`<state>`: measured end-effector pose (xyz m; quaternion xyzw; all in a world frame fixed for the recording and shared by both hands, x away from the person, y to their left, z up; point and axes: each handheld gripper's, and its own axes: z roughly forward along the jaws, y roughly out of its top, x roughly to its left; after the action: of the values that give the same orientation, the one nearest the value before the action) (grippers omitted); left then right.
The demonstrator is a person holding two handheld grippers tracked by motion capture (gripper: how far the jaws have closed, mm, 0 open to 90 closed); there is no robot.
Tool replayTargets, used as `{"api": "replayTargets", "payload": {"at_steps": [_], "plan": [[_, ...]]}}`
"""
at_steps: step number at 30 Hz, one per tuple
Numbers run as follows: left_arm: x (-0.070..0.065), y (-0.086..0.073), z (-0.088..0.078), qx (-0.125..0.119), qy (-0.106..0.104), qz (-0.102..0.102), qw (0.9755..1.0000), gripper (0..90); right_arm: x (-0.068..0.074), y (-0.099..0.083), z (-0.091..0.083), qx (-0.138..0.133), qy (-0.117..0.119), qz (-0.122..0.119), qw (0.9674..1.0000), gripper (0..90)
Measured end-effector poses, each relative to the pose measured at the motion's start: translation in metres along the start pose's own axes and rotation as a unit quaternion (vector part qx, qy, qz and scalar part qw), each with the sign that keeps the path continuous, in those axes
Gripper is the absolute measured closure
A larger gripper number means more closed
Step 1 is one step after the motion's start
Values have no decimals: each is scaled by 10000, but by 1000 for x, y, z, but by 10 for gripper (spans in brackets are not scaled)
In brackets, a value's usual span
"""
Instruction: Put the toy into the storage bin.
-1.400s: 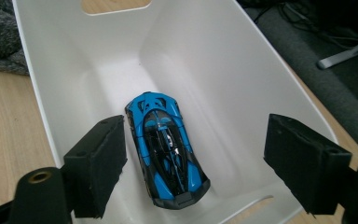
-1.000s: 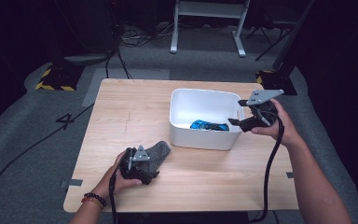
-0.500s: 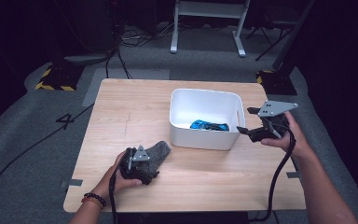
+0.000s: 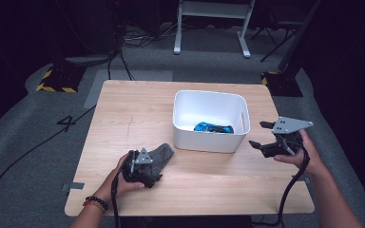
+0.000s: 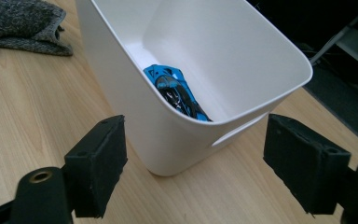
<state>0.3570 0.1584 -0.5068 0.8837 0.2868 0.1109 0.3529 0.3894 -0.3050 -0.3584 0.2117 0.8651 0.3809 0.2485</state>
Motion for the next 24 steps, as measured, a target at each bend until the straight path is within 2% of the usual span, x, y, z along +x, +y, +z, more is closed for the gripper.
{"api": "replayTargets", "payload": {"at_steps": [11,24], "plan": [[0,0,0,1,0,0,10000,113,7,-26,7,295,-57,-6,9995,223],[0,0,0,1,0,1,10000,113,19,-59,27,801,88,-73,9967,223]]}}
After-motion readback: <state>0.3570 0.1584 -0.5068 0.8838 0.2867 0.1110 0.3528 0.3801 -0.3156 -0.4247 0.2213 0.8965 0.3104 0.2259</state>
